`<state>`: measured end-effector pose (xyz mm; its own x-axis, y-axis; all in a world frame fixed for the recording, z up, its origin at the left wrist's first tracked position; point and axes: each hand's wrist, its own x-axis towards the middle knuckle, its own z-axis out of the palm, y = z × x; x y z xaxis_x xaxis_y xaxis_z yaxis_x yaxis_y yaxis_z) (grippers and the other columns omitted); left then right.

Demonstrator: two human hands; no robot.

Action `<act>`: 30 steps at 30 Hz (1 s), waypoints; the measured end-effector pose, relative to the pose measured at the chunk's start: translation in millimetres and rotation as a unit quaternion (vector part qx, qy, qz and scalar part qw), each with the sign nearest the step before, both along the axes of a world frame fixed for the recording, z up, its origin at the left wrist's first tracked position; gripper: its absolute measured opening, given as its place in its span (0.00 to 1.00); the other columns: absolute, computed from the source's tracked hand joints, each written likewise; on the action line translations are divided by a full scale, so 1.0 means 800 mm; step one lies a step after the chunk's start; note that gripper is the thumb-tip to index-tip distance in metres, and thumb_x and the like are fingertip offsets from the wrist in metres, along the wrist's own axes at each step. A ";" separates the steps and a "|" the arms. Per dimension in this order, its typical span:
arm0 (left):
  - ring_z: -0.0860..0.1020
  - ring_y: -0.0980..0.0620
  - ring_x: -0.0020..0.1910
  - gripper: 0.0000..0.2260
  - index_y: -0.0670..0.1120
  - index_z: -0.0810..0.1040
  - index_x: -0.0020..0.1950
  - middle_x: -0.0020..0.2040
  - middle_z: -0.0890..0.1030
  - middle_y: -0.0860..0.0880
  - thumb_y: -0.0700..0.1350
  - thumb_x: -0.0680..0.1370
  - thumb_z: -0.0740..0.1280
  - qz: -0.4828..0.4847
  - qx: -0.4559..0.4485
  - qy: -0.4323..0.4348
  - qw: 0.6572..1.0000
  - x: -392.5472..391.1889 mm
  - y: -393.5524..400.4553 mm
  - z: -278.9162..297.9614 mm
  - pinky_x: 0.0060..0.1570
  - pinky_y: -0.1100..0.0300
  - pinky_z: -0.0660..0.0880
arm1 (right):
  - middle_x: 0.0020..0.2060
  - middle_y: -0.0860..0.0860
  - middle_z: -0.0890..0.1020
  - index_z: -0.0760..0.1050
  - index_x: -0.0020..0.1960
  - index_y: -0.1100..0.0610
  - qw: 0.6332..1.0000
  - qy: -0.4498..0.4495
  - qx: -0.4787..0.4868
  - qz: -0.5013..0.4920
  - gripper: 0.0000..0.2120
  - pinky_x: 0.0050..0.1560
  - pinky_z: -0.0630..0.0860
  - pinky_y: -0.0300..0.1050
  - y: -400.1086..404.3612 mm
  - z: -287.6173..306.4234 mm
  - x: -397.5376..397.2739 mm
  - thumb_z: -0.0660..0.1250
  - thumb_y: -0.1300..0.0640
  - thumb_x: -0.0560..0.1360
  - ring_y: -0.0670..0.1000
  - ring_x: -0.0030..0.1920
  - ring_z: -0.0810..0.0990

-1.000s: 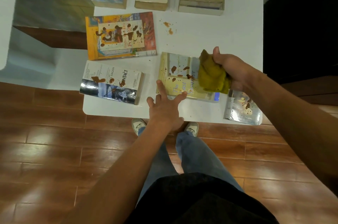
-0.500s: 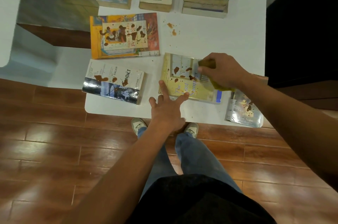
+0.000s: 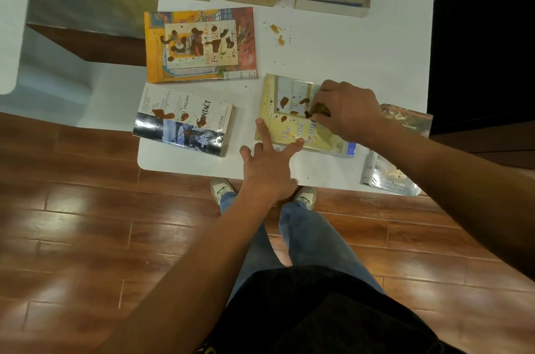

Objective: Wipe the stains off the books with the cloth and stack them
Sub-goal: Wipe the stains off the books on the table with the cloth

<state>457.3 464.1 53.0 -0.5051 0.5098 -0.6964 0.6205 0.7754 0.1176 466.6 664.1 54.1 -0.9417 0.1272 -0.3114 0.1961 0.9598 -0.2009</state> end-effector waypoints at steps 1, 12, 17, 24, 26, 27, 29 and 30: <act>0.63 0.40 0.73 0.38 0.67 0.44 0.79 0.76 0.28 0.32 0.58 0.78 0.67 0.000 0.000 0.000 1.000 0.000 0.000 0.000 0.71 0.40 0.55 | 0.52 0.45 0.77 0.81 0.53 0.49 1.000 0.006 -0.001 -0.010 0.09 0.39 0.67 0.45 0.000 0.000 -0.001 0.65 0.49 0.78 0.53 0.50 0.77; 0.63 0.39 0.73 0.37 0.67 0.46 0.78 0.76 0.29 0.32 0.56 0.78 0.67 0.005 0.004 0.003 1.000 0.001 0.000 -0.002 0.71 0.39 0.54 | 0.44 0.48 0.83 0.82 0.49 0.48 0.998 -0.033 0.061 -0.003 0.10 0.38 0.71 0.45 -0.011 -0.003 -0.021 0.64 0.47 0.77 0.54 0.45 0.81; 0.64 0.39 0.73 0.37 0.67 0.46 0.78 0.76 0.28 0.31 0.56 0.78 0.67 0.006 0.004 0.007 1.000 0.001 0.001 -0.002 0.71 0.39 0.55 | 0.40 0.51 0.82 0.83 0.49 0.49 0.996 -0.040 0.080 -0.032 0.10 0.37 0.67 0.44 -0.007 0.002 -0.025 0.64 0.47 0.77 0.56 0.40 0.80; 0.63 0.39 0.74 0.37 0.67 0.46 0.79 0.76 0.28 0.32 0.57 0.78 0.67 0.008 -0.001 -0.002 1.000 0.000 0.001 -0.001 0.71 0.39 0.54 | 0.43 0.50 0.84 0.83 0.51 0.48 0.996 -0.042 0.059 -0.050 0.09 0.40 0.72 0.44 -0.012 -0.002 -0.022 0.66 0.48 0.77 0.55 0.43 0.81; 0.63 0.40 0.73 0.37 0.67 0.46 0.79 0.76 0.28 0.32 0.57 0.78 0.67 0.007 -0.001 -0.001 1.000 0.000 0.000 0.000 0.71 0.40 0.54 | 0.43 0.50 0.84 0.83 0.51 0.49 0.996 -0.043 0.058 -0.046 0.09 0.41 0.75 0.46 -0.015 -0.002 -0.021 0.66 0.48 0.77 0.56 0.44 0.81; 0.64 0.40 0.73 0.37 0.67 0.46 0.79 0.76 0.28 0.32 0.57 0.78 0.67 0.007 -0.001 -0.001 1.000 0.000 0.000 0.001 0.71 0.40 0.54 | 0.43 0.51 0.84 0.83 0.51 0.49 0.997 -0.042 0.055 -0.045 0.09 0.41 0.75 0.46 -0.015 -0.001 -0.020 0.66 0.48 0.77 0.56 0.44 0.81; 0.65 0.40 0.72 0.38 0.67 0.45 0.79 0.76 0.28 0.32 0.57 0.78 0.67 0.006 -0.003 -0.002 1.000 0.000 0.001 0.001 0.71 0.40 0.55 | 0.44 0.51 0.84 0.84 0.51 0.48 0.997 -0.034 0.043 -0.063 0.09 0.41 0.71 0.45 -0.011 0.001 -0.020 0.66 0.49 0.76 0.57 0.45 0.81; 0.65 0.40 0.72 0.38 0.67 0.45 0.79 0.76 0.28 0.32 0.56 0.78 0.67 0.007 -0.003 -0.003 1.000 0.000 0.001 0.001 0.71 0.40 0.55 | 0.44 0.51 0.84 0.84 0.50 0.48 0.996 -0.028 0.040 -0.071 0.08 0.41 0.70 0.44 -0.008 0.002 -0.021 0.67 0.49 0.76 0.57 0.46 0.81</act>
